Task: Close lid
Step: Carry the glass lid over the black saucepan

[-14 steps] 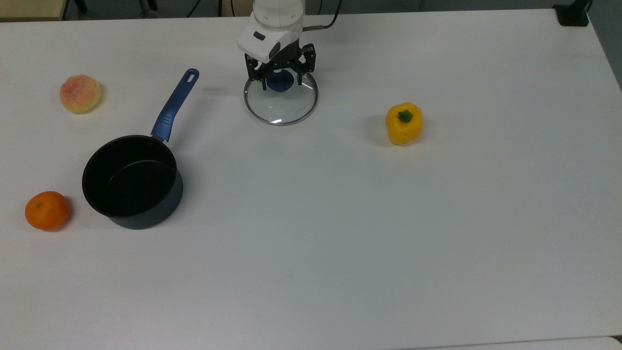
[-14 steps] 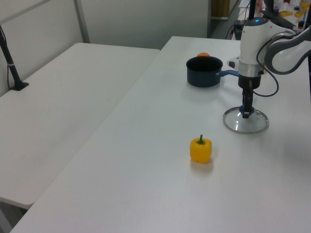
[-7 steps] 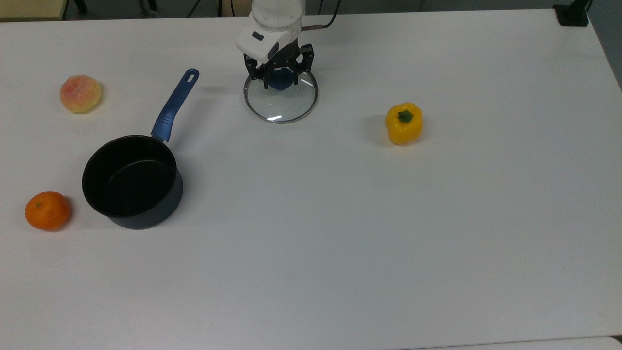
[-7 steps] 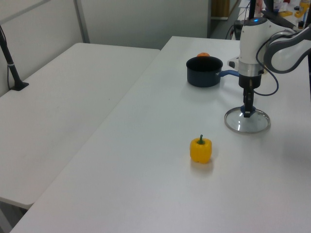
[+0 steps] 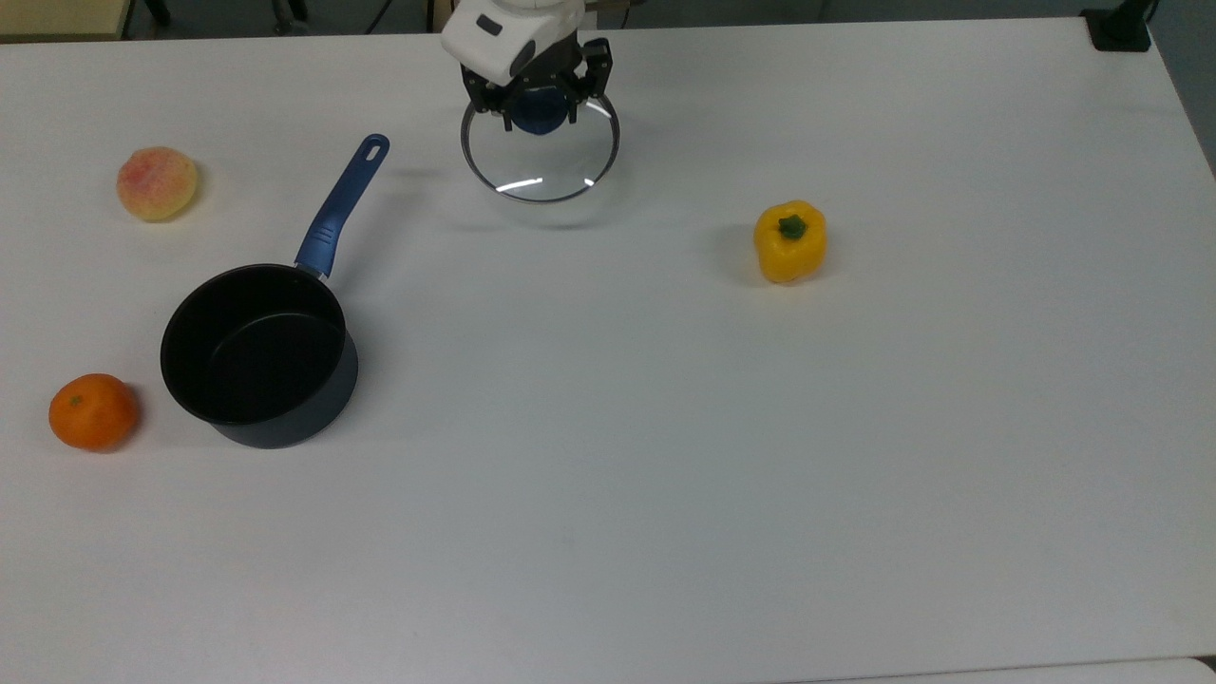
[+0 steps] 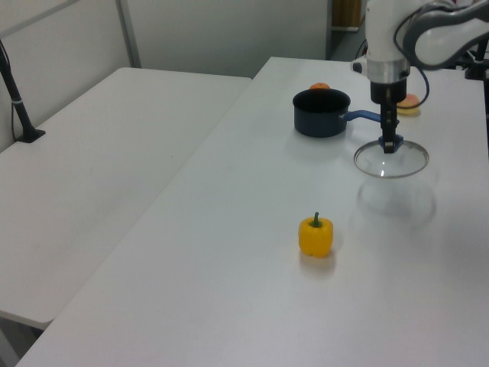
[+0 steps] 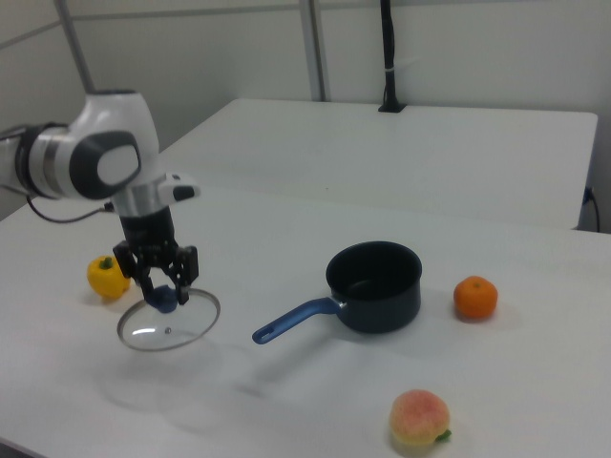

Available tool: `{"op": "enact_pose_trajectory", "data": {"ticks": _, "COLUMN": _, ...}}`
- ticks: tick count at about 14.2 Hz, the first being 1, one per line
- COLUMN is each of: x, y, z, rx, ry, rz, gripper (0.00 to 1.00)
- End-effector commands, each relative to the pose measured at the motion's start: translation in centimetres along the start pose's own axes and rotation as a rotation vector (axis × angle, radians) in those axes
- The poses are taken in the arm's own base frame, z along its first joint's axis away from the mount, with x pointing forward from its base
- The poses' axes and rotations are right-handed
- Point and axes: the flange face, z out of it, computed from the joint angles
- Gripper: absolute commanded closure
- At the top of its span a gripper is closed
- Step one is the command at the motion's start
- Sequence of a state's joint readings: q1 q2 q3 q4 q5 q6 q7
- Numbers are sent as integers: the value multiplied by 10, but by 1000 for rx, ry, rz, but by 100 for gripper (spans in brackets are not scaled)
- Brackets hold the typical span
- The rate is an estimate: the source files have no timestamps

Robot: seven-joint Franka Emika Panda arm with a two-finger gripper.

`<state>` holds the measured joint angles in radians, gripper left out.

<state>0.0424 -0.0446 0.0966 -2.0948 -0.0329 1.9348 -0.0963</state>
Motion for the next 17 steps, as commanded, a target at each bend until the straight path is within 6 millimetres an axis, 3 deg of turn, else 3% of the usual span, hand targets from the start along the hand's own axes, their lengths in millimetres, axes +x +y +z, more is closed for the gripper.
{"op": "enact_pose_trajectory", "data": {"ticks": 1, "x": 2, "y": 9, "z": -55, "rx": 11, "ry": -4, "rz": 17, "gripper": 73}}
{"op": "enact_pose_trajectory", "data": {"ticks": 3, "x": 4, "y": 25, "z": -84, "rx": 35, "ry": 17, "rz": 52, "gripper": 73}}
{"op": "enact_pose_trajectory", "data": {"ticks": 6, "x": 11, "y": 79, "z": -128, "rx": 71, "ry": 49, "rz": 151, "gripper": 73}}
{"op": "enact_pose_trajectory", "data": {"ticks": 9, "x": 24, "y": 119, "z": -148, "rx": 110, "ry": 87, "rz": 224, "gripper": 72}}
{"op": "enact_pose_trajectory", "data": {"ticks": 13, "x": 57, "y": 175, "z": -139, "rx": 110, "ry": 55, "rz": 294, "gripper": 73}}
{"op": "enact_pose_trajectory", "data": {"ticks": 14, "x": 67, "y": 190, "z": -132, "rx": 102, "ry": 57, "rz": 313, "gripper": 72}}
{"op": "enact_pose_trajectory", "data": {"ticks": 15, "x": 77, "y": 212, "z": -111, "rx": 103, "ry": 38, "rz": 343, "gripper": 72}}
{"op": "enact_pose_trajectory", "data": {"ticks": 17, "x": 90, "y": 230, "z": -102, "rx": 93, "ry": 54, "rz": 360, "gripper": 72}}
